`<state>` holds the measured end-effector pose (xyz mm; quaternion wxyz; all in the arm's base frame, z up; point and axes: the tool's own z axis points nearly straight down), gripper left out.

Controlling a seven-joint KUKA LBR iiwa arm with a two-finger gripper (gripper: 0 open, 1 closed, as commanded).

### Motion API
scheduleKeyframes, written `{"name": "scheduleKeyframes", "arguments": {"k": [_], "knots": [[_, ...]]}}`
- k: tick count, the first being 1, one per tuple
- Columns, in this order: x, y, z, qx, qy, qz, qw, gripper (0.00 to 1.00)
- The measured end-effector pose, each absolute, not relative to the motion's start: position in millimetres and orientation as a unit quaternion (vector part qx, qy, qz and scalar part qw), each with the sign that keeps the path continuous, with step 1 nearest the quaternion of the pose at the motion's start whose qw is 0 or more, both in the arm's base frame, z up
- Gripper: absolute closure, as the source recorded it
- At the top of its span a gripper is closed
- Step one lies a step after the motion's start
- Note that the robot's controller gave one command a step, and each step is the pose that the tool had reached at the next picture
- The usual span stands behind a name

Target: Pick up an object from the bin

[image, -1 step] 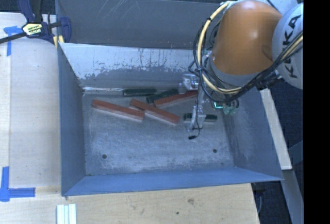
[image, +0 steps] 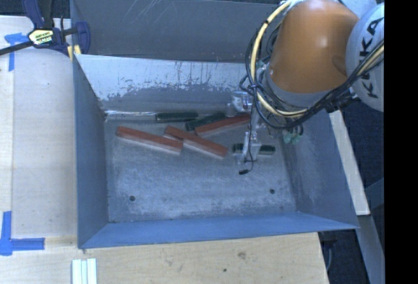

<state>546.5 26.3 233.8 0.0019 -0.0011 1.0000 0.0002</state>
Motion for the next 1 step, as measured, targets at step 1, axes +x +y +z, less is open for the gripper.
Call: {"name": "scheduleKeyframes", "arguments": {"k": [1], "knots": [[553.6,27.2,202.1,-0.041,0.999,0.0,0.004,0.0]]}}
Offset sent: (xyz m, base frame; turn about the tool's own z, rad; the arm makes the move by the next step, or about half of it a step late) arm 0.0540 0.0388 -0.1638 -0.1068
